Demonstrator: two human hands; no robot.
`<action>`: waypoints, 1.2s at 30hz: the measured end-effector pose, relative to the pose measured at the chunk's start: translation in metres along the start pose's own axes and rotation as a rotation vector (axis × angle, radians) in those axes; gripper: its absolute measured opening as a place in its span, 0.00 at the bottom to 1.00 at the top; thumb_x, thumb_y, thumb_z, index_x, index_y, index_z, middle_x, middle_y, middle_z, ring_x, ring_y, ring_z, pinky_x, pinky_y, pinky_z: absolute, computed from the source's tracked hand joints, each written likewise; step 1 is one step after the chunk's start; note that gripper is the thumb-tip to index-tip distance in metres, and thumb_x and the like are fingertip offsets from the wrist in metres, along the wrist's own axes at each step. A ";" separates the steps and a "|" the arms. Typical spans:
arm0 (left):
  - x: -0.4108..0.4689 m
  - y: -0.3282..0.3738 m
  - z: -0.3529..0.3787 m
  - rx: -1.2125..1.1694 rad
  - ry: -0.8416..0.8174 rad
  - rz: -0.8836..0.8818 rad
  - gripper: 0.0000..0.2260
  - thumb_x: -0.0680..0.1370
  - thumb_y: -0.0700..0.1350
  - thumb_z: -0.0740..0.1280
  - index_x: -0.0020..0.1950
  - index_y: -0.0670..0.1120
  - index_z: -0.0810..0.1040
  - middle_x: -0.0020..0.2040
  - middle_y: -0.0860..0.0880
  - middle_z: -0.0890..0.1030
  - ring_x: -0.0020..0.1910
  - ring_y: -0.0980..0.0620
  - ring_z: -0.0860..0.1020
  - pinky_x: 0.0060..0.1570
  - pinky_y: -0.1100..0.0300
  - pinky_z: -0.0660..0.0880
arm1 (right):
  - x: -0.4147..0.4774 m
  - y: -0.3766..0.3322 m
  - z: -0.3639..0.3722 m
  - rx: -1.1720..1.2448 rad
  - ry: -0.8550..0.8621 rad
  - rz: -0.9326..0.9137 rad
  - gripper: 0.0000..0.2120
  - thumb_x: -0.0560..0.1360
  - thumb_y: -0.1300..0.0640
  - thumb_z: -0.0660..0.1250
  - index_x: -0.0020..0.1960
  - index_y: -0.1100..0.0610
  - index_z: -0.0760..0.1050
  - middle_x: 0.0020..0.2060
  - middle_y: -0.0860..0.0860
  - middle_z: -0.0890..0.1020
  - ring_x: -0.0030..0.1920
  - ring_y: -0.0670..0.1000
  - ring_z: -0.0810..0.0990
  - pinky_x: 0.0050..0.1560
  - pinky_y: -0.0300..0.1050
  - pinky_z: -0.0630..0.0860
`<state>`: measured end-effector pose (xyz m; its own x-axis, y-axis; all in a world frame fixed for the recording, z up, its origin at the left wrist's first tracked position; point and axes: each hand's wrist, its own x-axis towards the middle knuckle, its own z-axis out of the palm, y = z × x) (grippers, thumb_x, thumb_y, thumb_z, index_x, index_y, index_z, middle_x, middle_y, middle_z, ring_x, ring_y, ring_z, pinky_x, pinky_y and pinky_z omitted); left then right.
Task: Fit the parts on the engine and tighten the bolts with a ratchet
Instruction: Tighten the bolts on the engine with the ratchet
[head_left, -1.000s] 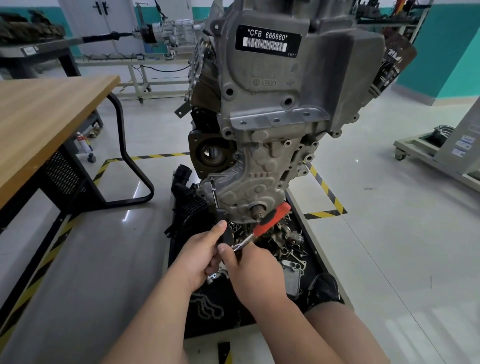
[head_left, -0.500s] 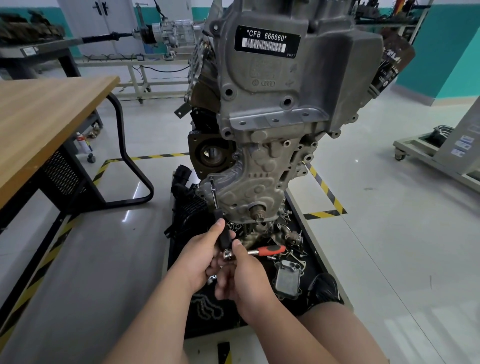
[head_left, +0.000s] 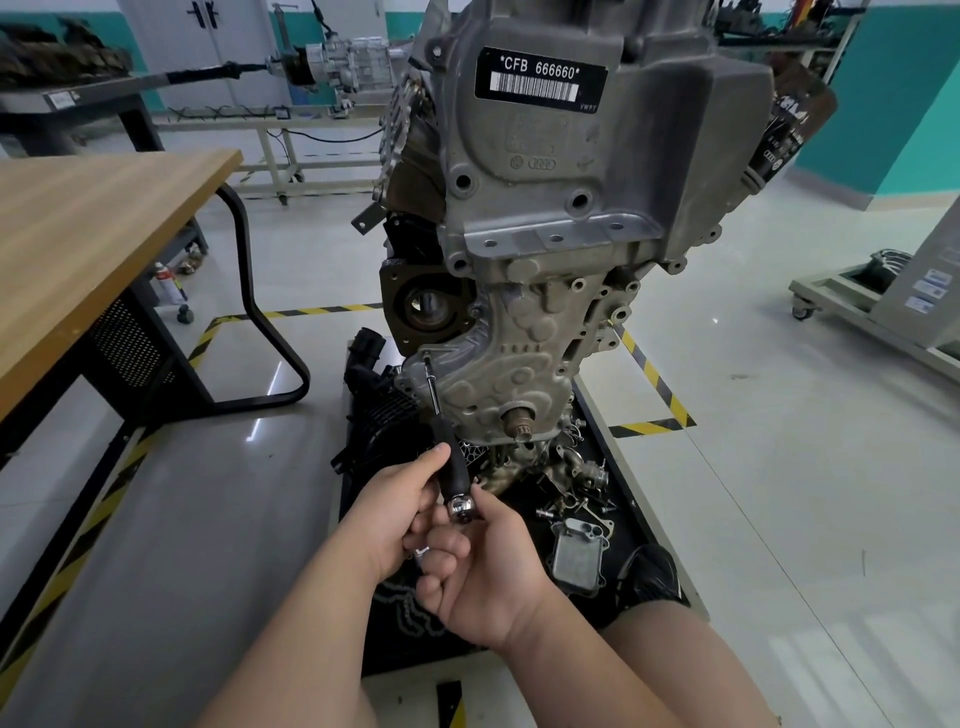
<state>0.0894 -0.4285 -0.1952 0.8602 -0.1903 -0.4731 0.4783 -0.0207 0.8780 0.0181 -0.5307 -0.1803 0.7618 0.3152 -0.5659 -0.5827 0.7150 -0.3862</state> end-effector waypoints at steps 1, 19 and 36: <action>0.000 0.000 0.000 -0.012 0.004 0.009 0.29 0.77 0.58 0.66 0.18 0.49 0.65 0.19 0.50 0.65 0.16 0.56 0.60 0.17 0.67 0.56 | 0.000 0.000 0.000 0.039 -0.019 0.017 0.26 0.79 0.40 0.54 0.32 0.56 0.76 0.20 0.46 0.66 0.21 0.46 0.66 0.26 0.37 0.68; 0.002 -0.002 0.006 -0.016 0.022 0.089 0.25 0.76 0.57 0.68 0.21 0.50 0.72 0.21 0.51 0.64 0.20 0.53 0.62 0.20 0.65 0.58 | 0.005 0.007 -0.003 -0.331 0.161 -0.287 0.25 0.81 0.42 0.56 0.35 0.58 0.74 0.23 0.53 0.71 0.22 0.53 0.70 0.28 0.41 0.69; 0.001 -0.001 0.006 -0.014 0.038 0.074 0.24 0.76 0.55 0.68 0.20 0.52 0.73 0.22 0.52 0.66 0.20 0.56 0.64 0.20 0.64 0.58 | -0.002 -0.011 -0.011 -1.712 0.609 -0.672 0.22 0.76 0.33 0.56 0.42 0.52 0.65 0.37 0.49 0.78 0.40 0.53 0.79 0.36 0.45 0.68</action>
<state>0.0882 -0.4344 -0.1961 0.8993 -0.1538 -0.4093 0.4151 0.0061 0.9098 0.0200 -0.5465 -0.1831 0.9785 -0.2029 -0.0375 -0.1853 -0.7844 -0.5919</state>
